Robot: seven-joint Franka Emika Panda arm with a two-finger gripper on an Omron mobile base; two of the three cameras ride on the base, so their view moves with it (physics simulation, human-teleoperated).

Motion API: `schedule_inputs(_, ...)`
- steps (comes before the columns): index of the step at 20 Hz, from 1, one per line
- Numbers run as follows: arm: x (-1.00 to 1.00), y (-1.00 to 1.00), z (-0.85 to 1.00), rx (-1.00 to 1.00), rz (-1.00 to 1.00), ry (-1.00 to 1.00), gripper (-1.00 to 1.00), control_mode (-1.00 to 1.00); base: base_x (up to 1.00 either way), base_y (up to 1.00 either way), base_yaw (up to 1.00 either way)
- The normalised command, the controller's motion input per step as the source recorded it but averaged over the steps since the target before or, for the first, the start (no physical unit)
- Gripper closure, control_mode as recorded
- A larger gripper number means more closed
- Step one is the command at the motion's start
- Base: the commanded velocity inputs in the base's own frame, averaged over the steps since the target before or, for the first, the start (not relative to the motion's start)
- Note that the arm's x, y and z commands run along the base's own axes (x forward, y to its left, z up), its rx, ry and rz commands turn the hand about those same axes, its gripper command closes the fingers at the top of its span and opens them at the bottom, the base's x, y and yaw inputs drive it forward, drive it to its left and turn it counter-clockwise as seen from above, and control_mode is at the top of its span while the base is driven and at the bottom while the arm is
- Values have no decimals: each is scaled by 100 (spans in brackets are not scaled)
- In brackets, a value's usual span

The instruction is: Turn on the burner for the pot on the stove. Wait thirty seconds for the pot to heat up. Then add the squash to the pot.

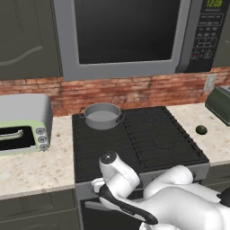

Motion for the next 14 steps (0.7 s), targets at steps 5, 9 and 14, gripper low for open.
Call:
schedule_inputs(5, 6, -54, -28, 10, 4, 0, -100, -100, 0, 0, 0)
schedule_inputs(9, 11, -50, -41, 5, 10, -8, -100, -100, 0, 0, 0)
schedule_inputs(14, 31, -53, -67, 0, 11, -12, -100, -100, 0, 0, 0)
